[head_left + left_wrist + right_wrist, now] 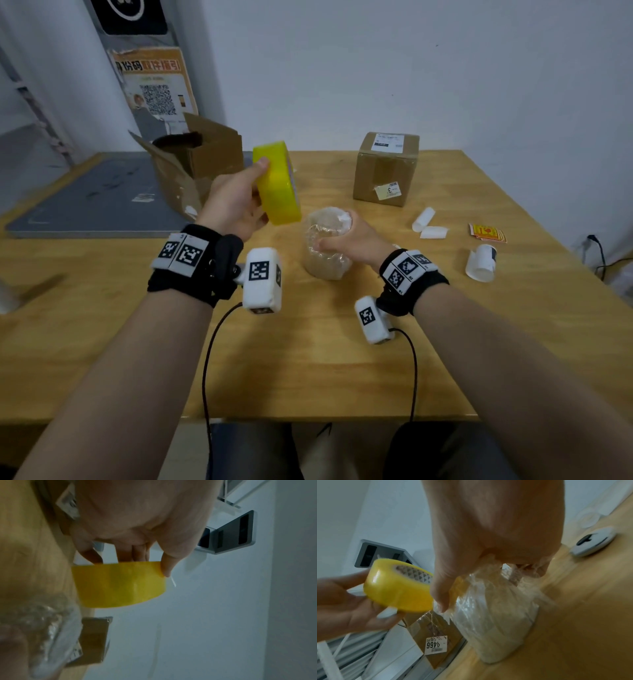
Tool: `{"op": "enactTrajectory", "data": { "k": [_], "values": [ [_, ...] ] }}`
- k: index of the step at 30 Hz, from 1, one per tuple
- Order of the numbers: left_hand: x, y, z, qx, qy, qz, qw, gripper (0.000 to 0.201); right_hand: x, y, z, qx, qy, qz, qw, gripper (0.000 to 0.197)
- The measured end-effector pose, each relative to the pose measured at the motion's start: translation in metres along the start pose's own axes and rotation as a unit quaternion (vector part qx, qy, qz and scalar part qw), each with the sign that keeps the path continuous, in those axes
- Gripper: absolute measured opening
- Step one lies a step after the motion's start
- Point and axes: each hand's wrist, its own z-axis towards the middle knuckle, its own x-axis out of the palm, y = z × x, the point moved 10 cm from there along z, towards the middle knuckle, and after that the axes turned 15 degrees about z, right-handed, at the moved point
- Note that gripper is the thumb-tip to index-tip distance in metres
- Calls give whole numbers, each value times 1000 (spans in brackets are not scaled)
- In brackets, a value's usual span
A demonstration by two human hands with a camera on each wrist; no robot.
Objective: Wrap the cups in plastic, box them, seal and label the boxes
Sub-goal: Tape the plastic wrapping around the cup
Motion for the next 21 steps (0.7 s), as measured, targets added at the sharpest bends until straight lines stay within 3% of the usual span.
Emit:
{"op": "enactTrajectory", "data": {
  "k": [3,5,7,9,11,14,17,21],
  "values": [
    [35,-11,1,23,67,-68,995,36,2,-1,-1,12,6,-7,1000,111],
    [56,-13,3,42,85,-75,993,40,4,0,-1,7,8,1,1000,115],
    [79,-4,5,28,104,-90,990,45,3,4,-2,-16,10,8,1000,92],
    [100,11,8,-9,124,-139,982,49,5,9,-2,-47,25,10,999,43],
    [112,20,10,-21,130,-170,977,46,8,12,-2,-64,22,-4,998,20],
    [115,24,14,-6,132,-175,976,31,9,10,0,-77,19,-26,996,34],
    [111,27,16,-5,130,-186,974,23,14,9,-4,-75,66,-1,995,50],
    [114,27,16,10,134,-130,982,23,6,-1,-14,15,130,-137,982,26]
  ]
}}
